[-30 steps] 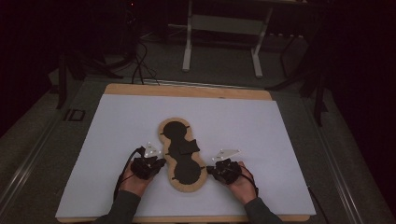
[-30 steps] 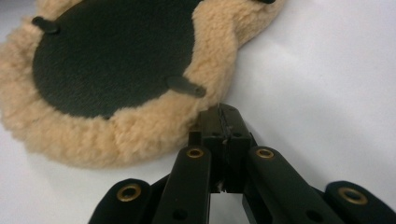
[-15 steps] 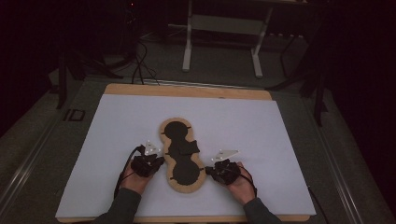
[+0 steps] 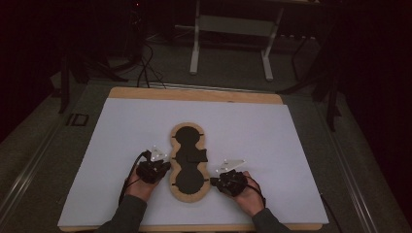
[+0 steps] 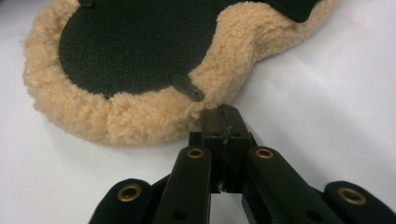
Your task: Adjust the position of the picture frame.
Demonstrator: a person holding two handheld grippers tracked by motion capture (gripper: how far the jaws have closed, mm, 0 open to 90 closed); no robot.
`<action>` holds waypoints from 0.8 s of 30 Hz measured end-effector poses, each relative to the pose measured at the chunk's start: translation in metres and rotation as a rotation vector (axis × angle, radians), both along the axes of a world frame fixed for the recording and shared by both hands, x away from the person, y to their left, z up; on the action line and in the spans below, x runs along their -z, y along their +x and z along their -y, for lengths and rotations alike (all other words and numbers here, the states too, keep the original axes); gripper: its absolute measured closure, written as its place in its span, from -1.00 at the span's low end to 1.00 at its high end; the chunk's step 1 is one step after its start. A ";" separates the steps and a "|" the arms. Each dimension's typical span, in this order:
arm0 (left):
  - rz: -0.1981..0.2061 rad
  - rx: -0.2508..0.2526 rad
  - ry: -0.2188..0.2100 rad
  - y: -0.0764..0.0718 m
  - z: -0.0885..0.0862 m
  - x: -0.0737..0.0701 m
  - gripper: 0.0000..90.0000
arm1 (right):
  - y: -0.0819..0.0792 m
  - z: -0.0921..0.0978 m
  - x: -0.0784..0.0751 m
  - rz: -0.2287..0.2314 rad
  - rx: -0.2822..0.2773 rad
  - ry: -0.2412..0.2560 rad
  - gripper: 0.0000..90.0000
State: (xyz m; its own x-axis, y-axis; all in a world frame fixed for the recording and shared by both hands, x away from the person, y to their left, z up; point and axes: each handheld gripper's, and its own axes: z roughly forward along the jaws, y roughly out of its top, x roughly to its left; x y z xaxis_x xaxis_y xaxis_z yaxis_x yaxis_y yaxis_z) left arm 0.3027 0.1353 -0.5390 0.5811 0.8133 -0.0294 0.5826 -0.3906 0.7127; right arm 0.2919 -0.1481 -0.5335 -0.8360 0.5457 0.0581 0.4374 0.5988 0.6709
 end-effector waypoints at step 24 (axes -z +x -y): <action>-0.005 0.035 0.007 0.031 0.006 -0.001 1.00 | -0.010 -0.020 0.002 -0.028 -0.117 0.021 1.00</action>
State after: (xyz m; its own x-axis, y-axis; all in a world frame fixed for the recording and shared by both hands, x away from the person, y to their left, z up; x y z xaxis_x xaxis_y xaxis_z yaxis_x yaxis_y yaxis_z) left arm 0.3340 0.1297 -0.5376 0.6093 0.7925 -0.0266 0.5719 -0.4159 0.7070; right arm 0.2815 -0.1284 -0.5351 -0.8917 0.4431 0.0923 0.3841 0.6329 0.6722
